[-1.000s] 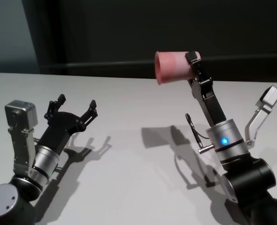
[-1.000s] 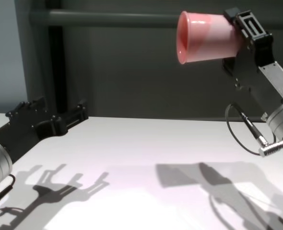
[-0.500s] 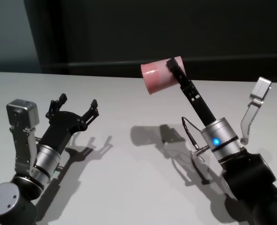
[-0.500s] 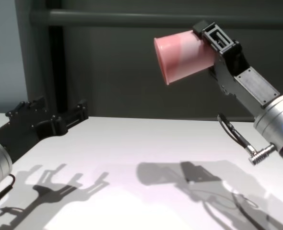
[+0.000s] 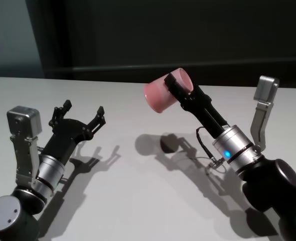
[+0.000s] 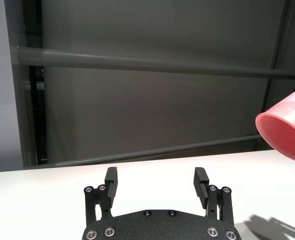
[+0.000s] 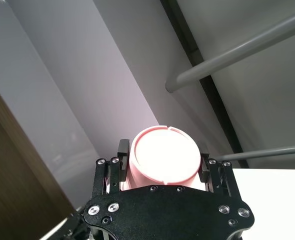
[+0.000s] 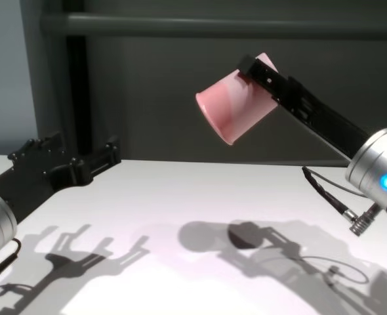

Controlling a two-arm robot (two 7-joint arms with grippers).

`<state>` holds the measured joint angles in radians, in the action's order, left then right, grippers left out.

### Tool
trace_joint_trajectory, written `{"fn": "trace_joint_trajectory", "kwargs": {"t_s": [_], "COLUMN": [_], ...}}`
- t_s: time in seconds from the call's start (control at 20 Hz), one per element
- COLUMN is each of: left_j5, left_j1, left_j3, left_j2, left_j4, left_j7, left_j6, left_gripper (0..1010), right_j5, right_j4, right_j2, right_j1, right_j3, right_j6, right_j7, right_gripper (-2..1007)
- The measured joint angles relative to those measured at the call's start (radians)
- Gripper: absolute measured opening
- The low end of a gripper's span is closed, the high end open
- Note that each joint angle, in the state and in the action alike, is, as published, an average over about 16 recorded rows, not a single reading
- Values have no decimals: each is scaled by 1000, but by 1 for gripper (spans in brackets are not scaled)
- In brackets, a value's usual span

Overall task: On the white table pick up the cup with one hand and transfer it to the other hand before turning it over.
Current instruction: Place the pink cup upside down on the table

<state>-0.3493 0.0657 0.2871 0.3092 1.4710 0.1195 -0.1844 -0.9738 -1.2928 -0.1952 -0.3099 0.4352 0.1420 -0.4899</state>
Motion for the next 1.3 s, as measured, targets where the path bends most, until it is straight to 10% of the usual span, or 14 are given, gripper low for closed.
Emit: {"fn": "trace_joint_trajectory", "kwargs": {"t_s": [0.6,1.3], "left_j5": [0,0], "left_j1": [0,0], "left_j3": [0,0], "left_j2": [0,0], "left_j4": [0,0], "left_j7": [0,0], "left_j6": [0,0], "left_gripper": [1001,1001], "right_j5": [269,456], "right_j4": [-25,4], "right_j2": [-71,-95], "right_j1": [-32,-77], "right_j3": [92,164], "right_j6": [-39,-133], "right_j7": [109,160], "right_gripper": [761,761]}}
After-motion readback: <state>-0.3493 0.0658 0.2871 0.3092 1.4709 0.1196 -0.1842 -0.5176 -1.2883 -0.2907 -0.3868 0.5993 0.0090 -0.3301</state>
